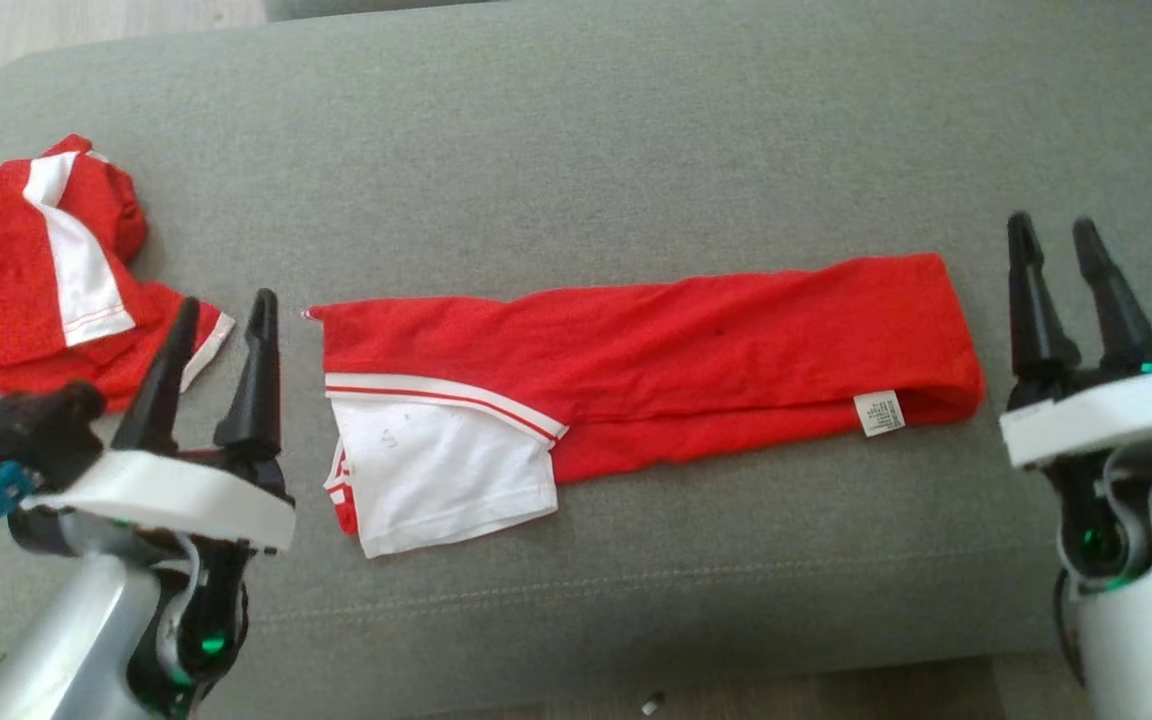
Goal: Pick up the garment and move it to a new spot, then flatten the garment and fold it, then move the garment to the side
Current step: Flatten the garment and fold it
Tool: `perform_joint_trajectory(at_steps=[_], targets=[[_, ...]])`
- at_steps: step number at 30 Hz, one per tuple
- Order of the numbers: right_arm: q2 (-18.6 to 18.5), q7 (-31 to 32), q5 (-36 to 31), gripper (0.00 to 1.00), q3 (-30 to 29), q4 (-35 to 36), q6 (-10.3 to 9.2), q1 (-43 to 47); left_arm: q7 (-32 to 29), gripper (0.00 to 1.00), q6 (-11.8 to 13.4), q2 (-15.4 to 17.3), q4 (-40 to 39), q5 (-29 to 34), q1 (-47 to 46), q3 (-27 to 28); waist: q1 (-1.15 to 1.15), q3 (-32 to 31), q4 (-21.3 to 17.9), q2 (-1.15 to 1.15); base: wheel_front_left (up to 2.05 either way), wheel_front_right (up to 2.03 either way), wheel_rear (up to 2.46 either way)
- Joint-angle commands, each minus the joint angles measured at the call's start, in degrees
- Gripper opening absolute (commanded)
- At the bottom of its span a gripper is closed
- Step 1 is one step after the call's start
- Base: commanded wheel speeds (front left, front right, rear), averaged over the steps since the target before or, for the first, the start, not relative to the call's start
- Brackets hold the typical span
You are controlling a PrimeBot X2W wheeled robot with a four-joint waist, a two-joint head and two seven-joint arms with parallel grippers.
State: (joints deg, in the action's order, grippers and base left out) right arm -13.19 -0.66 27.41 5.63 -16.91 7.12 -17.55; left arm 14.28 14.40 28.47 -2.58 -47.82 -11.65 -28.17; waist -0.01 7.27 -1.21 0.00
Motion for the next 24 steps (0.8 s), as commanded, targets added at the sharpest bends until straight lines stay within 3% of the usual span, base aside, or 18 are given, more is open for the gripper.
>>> perform_joint_trajectory(at_steps=[1,6,15,21,24], targets=[[0.3,-0.6,-0.9,1.00,0.4,2.6,0.36,0.2,0.5,1.00,0.1,0.5,-1.2,1.0,-1.6,3.5,0.01,-0.1,0.2,0.00,0.00,0.00,0.00],[3.6,-1.4,-5.9,1.00,-1.3,4.6,0.36,4.7,0.7,1.00,-2.8,-7.8,-1.0,7.2,3.1,11.4,0.01,-1.0,0.6,0.00,0.00,0.00,0.00],[7.8,-3.0,-8.9,1.00,-1.4,5.0,0.36,7.5,0.7,1.00,-10.8,-18.3,2.8,17.9,10.7,18.5,0.01,-1.3,0.3,0.00,0.00,0.00,0.00],[8.4,-2.8,-9.1,1.00,-2.1,5.0,0.36,7.1,0.7,1.00,-15.6,-22.2,5.2,22.0,11.2,22.0,0.01,-0.4,0.6,0.00,0.00,0.00,0.00],[9.3,-2.1,-6.2,1.00,-4.6,3.6,0.36,6.1,0.7,1.00,-17.1,-23.3,5.8,23.4,10.6,23.1,0.01,0.3,0.7,0.00,0.00,0.00,0.00]])
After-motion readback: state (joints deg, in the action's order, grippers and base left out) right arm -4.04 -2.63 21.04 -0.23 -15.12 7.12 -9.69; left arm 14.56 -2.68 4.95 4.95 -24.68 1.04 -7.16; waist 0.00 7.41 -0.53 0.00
